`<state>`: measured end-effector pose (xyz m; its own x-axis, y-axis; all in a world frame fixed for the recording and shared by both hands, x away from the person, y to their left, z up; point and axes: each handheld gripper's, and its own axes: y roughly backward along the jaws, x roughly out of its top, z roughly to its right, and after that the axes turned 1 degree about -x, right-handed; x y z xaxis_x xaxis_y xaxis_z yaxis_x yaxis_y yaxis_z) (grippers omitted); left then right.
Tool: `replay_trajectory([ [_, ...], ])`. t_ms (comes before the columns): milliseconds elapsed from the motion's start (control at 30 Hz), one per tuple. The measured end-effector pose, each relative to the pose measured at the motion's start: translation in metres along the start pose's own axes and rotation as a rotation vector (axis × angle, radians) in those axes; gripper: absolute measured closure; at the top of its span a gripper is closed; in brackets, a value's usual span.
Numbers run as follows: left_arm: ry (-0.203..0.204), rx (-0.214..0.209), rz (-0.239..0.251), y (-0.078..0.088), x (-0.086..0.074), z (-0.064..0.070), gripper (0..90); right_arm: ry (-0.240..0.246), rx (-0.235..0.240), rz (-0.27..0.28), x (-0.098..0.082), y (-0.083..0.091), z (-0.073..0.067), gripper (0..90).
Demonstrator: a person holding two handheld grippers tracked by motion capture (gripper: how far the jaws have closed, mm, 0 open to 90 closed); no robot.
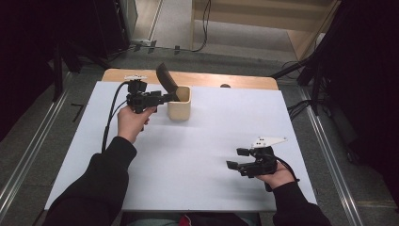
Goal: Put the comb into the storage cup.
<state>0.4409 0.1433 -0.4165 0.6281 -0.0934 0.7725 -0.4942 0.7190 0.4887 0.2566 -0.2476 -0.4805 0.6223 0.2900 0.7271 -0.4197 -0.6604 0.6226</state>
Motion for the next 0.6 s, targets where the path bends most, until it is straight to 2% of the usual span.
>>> replay_trajectory([
  [233,-0.006,0.003,-0.016,0.006,-0.006,0.001,33.0,-0.006,-0.002,-0.002,0.000,-0.001,0.000,23.5],
  [333,-0.003,-0.011,-0.003,0.010,-0.008,0.004,33.0,-0.005,-0.001,-0.005,0.000,-0.001,0.000,23.5],
  [600,0.002,-0.021,-0.025,0.015,-0.013,0.006,33.0,-0.003,0.000,-0.009,0.000,-0.001,-0.001,23.4],
])
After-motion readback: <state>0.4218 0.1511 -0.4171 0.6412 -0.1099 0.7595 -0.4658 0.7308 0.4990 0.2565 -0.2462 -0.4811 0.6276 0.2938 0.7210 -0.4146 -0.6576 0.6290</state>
